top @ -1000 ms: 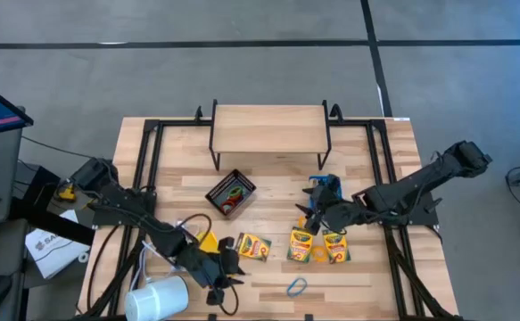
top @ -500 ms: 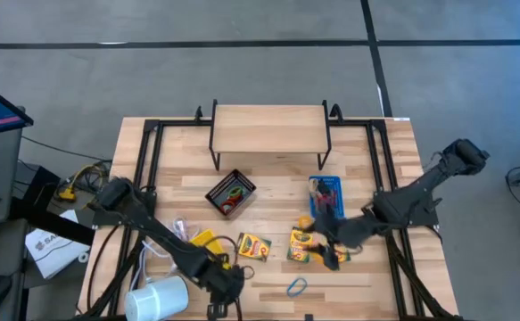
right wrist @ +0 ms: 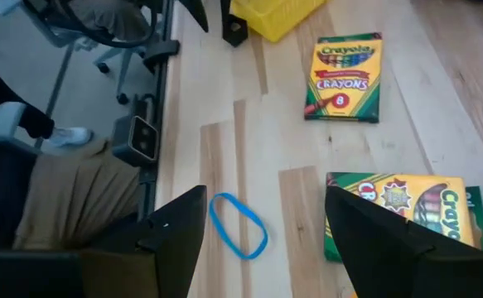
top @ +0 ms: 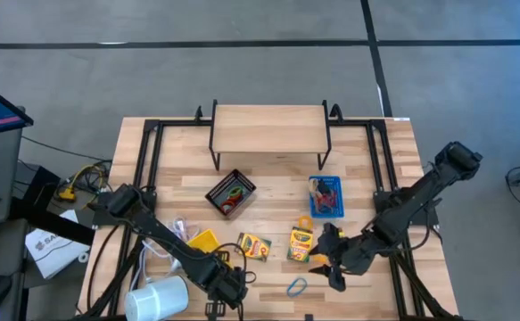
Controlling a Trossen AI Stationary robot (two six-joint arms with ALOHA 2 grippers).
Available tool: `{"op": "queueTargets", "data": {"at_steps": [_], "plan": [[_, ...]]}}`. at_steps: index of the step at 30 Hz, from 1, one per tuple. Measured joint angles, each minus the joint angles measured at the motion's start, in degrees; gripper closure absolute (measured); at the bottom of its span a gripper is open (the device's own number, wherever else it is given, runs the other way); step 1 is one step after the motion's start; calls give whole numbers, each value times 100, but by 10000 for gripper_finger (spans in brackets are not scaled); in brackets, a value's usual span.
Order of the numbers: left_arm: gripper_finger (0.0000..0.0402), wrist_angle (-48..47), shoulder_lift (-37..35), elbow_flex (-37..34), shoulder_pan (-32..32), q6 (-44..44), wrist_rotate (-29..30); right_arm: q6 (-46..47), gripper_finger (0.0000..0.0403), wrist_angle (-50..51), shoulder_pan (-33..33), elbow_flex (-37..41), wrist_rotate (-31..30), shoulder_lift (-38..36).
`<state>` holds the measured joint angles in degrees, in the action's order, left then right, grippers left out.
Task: Pick & Place Office Desk Supplies
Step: Put the black rubber band into the blue bin
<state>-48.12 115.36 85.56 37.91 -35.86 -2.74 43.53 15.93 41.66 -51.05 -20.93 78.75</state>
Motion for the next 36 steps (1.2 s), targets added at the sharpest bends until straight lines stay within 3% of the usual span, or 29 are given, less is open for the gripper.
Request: {"op": "queueTargets", "data": {"at_steps": [14,36], "plan": [[298,-399,282,-7,-2,365,233,-131,159,-206,-5,-3,-10,46],[298,-240,394,-46,-59,715,372,-207,159,-228,-5,-7,-10,42]]}}
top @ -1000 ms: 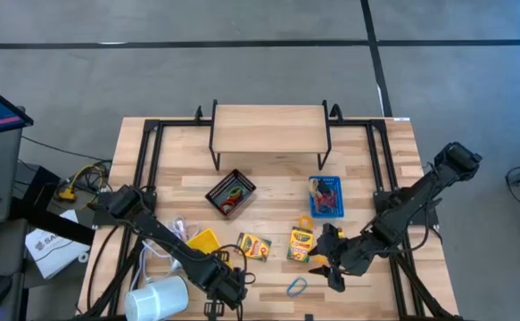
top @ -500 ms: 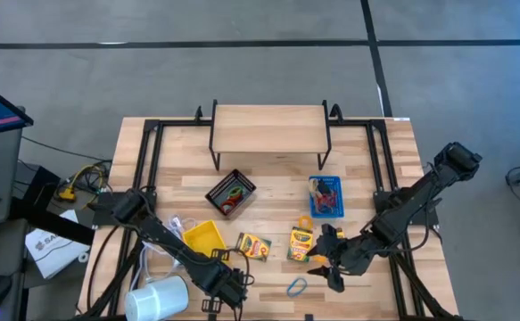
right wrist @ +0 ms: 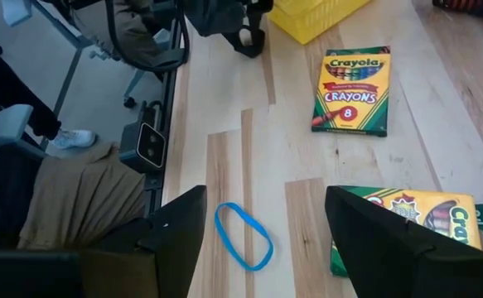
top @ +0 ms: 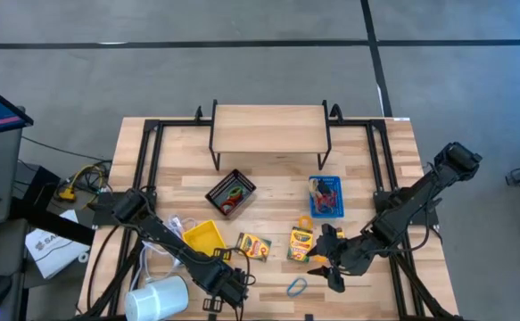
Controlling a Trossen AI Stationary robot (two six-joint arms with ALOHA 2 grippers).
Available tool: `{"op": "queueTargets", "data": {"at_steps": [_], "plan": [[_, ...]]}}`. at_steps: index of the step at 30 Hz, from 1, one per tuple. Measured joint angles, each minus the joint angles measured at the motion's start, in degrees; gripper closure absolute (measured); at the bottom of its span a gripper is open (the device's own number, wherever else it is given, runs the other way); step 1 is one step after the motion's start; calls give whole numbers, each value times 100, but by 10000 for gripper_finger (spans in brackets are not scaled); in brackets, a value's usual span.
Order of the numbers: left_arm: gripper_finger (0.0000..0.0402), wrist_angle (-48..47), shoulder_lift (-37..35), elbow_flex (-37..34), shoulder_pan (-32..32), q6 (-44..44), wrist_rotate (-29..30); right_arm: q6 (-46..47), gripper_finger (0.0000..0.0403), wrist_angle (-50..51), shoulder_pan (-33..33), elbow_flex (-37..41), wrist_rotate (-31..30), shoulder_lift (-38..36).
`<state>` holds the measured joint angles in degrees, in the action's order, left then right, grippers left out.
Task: Pick & Place Office Desk Supplies
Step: Put the black rubber band into the blue bin
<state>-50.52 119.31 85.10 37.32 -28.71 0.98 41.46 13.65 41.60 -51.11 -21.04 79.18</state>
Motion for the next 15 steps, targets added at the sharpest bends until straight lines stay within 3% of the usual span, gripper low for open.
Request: {"op": "queueTargets", "data": {"at_steps": [15], "plan": [[298,0,-1,0,-23,298,125,8,159,-4,39,0,-31,0]]}}
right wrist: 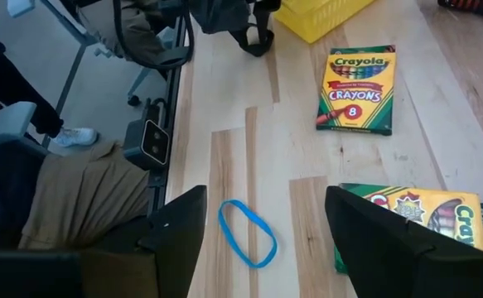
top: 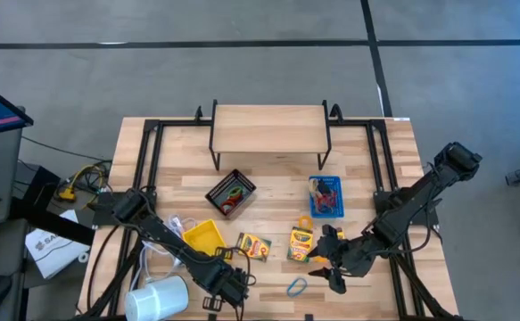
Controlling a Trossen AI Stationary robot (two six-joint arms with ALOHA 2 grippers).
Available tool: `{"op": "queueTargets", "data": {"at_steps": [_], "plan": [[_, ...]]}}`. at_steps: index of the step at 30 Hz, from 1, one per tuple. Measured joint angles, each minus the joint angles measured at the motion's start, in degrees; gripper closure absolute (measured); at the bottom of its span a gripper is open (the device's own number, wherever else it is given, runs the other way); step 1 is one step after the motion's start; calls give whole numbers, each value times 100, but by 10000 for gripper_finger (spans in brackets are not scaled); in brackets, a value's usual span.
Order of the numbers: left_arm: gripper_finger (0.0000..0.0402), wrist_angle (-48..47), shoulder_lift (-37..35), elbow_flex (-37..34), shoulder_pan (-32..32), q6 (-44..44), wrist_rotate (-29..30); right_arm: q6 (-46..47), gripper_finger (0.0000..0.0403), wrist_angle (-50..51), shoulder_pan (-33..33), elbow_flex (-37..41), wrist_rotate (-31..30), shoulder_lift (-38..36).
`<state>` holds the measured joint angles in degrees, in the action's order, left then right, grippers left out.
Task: Pick & Place Office Desk Supplies
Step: Put the black rubber band into the blue bin
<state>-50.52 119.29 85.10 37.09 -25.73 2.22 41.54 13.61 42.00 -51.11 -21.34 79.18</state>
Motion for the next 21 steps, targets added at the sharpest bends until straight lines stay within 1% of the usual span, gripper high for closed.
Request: {"op": "queueTargets", "data": {"at_steps": [6,10,13,17,19,21], "plan": [[298,18,-1,0,-1,339,357,-35,159,0,-2,0,-2,0],[306,167,25,-137,-14,468,339,-81,159,0,0,0,0,0],[331,333,6,-278,-28,462,251,-81,159,-2,0,0,0,0],[388,345,-32,-289,34,620,330,-87,159,-21,-1,0,0,0],[394,356,-101,-302,42,661,362,-105,159,-61,-1,0,-17,0],[397,376,-215,-311,27,658,466,-153,159,-55,0,0,-193,0]]}}
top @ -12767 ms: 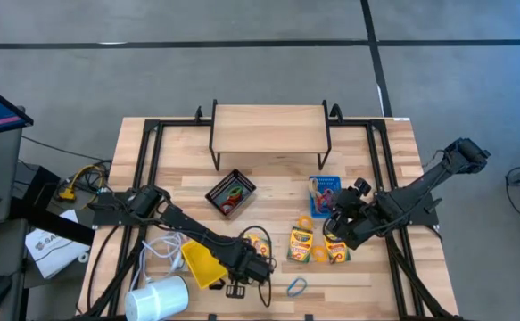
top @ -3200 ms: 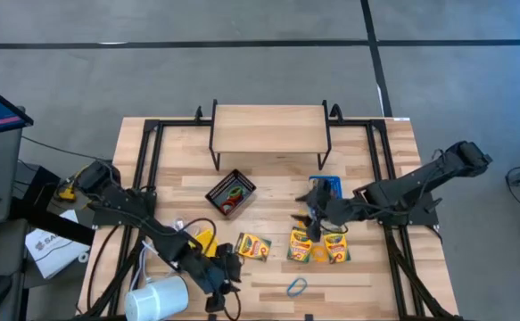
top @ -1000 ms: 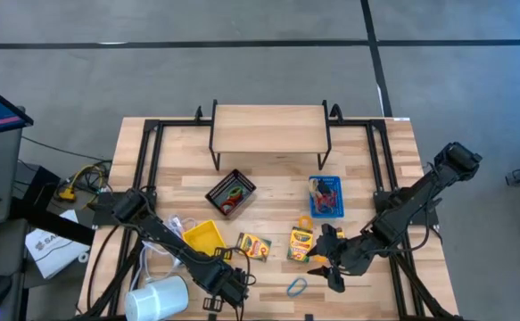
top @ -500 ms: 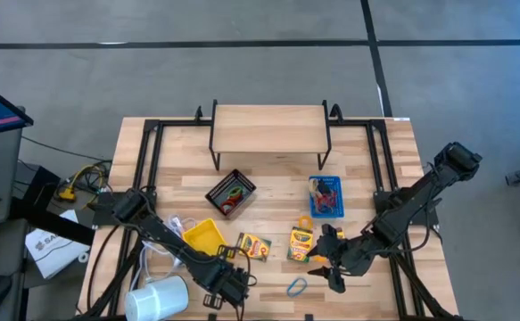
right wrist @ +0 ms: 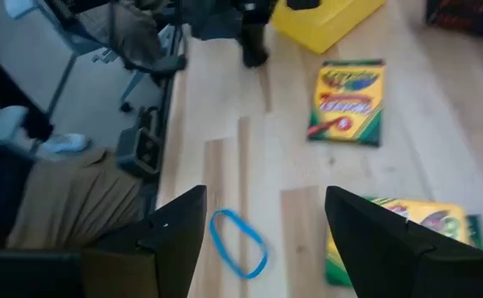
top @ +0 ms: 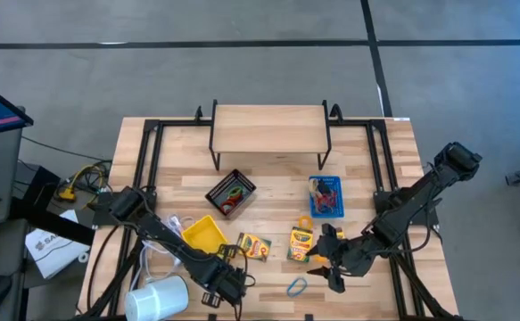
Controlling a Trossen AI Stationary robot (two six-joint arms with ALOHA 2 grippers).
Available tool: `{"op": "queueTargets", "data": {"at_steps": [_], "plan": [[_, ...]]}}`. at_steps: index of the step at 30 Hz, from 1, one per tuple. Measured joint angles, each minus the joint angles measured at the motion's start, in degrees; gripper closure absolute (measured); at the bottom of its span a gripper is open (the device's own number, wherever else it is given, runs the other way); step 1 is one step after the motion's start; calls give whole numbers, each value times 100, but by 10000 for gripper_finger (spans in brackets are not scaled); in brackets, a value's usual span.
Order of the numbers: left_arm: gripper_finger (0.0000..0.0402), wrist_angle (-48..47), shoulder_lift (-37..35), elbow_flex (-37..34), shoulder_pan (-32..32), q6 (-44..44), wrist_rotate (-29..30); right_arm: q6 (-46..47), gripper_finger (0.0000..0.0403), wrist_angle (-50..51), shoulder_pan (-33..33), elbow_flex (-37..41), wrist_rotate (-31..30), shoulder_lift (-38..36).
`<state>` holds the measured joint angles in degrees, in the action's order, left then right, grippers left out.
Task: Pick & Place Office Desk Supplies
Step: Put the black rubber band into the blue bin
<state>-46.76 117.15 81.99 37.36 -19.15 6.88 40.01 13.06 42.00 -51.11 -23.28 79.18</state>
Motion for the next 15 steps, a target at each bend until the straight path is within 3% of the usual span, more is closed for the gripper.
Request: {"op": "queueTargets", "data": {"at_steps": [4,9,15], "plan": [[400,258,-486,7,-54,27,517,-202,159,-24,-2,0,-352,0],[400,929,-1277,7,-225,429,1641,-416,159,-48,-54,0,-697,-2],[401,2596,-2178,-89,-539,1904,3046,-1147,159,-556,-99,2,-1579,-2]]}}
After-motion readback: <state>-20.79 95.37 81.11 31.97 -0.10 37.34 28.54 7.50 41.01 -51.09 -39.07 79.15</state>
